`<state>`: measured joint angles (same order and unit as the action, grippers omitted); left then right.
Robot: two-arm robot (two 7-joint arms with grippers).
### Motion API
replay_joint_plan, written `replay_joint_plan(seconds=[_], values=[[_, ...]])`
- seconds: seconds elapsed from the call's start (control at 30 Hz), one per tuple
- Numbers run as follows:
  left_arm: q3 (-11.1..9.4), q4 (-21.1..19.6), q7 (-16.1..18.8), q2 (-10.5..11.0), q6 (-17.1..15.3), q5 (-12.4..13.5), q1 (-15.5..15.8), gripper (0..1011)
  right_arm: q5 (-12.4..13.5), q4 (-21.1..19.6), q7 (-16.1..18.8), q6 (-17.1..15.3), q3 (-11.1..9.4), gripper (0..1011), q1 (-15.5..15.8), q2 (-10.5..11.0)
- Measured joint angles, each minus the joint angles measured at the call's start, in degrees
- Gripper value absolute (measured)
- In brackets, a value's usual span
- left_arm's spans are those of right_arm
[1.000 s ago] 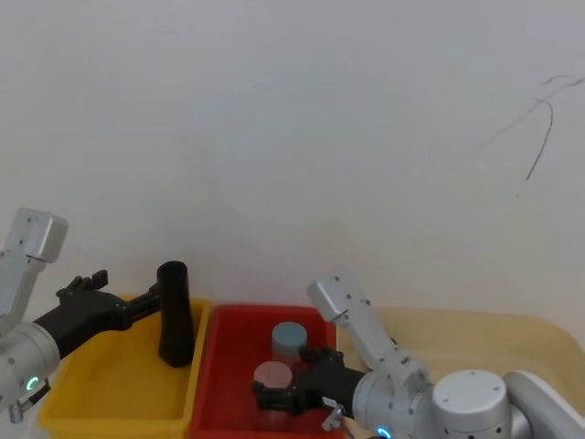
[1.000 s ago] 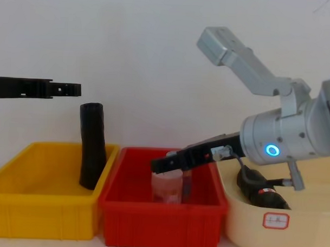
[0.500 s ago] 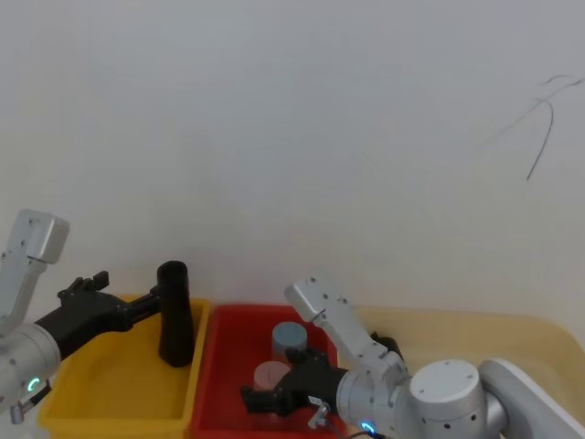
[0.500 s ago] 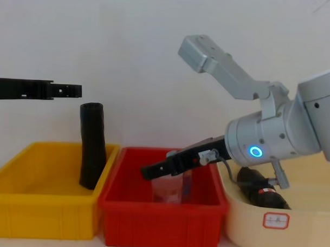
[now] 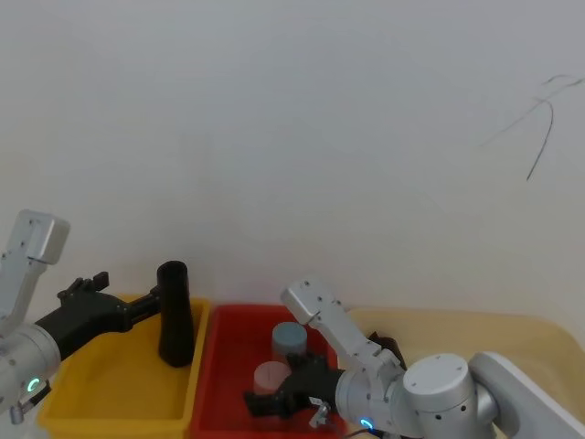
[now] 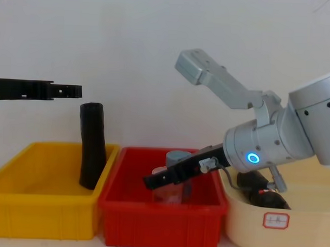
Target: Pick up the garbage bag with the one hand and transfer it to the other hand.
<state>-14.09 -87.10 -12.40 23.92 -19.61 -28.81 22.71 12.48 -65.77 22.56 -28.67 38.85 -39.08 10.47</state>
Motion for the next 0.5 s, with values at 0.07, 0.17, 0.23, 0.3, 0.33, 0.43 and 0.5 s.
replay_joint_plan(seconds=[0.07, 0.17, 0.23, 0.3, 0.33, 0.43, 0.5], values=[[0.0, 0.0, 0.0, 0.0, 0.0, 0.0, 0.0, 1000, -0.21, 1.1, 0.37, 0.28, 0.07, 1001, -0.48, -0.16], [0.0, 0.0, 0.0, 0.0, 0.0, 0.0, 0.0, 1000, -0.41, 2.28, 0.81, 0.67, 0.12, 1001, -1.05, -0.36], [0.0, 0.0, 0.0, 0.0, 0.0, 0.0, 0.0, 1000, -0.52, 2.98, 1.08, 0.92, 0.15, 1001, -1.34, -0.5], [0.0, 0.0, 0.0, 0.0, 0.0, 0.0, 0.0, 1000, -0.67, 3.93, 1.48, 1.28, 0.2, 1001, -1.72, -0.7], [0.0, 0.0, 0.0, 0.0, 0.0, 0.0, 0.0, 1000, -0.71, 4.23, 1.57, 1.4, 0.22, 1001, -1.84, -0.78], [0.0, 0.0, 0.0, 0.0, 0.0, 0.0, 0.0, 1000, -0.86, 5.46, 2.0, 1.83, 0.29, 1001, -2.37, -1.11], [0.0, 0.0, 0.0, 0.0, 0.0, 0.0, 0.0, 1000, -1.0, 6.25, 2.34, 2.13, 0.33, 1001, -2.76, -1.38]])
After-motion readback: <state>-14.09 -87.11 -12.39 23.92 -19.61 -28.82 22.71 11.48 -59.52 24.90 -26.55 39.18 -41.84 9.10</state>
